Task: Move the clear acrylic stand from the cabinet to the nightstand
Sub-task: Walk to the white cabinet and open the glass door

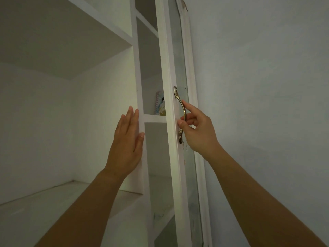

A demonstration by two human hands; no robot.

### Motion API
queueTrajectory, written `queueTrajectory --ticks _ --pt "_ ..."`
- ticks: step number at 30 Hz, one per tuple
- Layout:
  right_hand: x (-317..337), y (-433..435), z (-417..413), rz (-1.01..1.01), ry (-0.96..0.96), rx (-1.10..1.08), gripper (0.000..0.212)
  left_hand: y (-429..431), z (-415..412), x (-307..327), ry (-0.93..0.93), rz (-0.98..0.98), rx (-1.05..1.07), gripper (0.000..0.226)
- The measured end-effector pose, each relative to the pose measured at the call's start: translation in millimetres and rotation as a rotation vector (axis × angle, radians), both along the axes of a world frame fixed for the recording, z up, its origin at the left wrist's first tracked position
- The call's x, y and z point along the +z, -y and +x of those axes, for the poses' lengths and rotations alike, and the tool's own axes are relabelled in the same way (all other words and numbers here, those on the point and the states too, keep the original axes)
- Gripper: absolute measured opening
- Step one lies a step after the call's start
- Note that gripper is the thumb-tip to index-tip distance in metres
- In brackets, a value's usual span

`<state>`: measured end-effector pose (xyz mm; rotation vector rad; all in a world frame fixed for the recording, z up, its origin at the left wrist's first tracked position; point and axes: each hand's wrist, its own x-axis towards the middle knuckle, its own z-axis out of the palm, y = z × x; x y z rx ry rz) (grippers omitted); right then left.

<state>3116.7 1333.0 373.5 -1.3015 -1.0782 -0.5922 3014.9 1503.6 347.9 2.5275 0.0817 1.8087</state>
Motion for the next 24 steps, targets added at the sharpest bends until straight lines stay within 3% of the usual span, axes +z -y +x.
queueTrajectory --ticks 9,14,22,24 --pt "2 27 4 -0.015 -0.021 0.092 0.053 7 -10 5 -0.028 0.005 0.026 0.06" --pt "2 29 6 -0.029 -0.012 0.099 0.053 34 -14 12 0.071 0.062 0.067 0.054" --pt "1 47 16 -0.001 -0.032 0.104 0.053 82 0 31 0.067 0.109 -0.077 0.053" --pt "1 57 18 0.009 -0.035 0.117 0.052 93 8 35 0.042 0.043 -0.18 0.049"
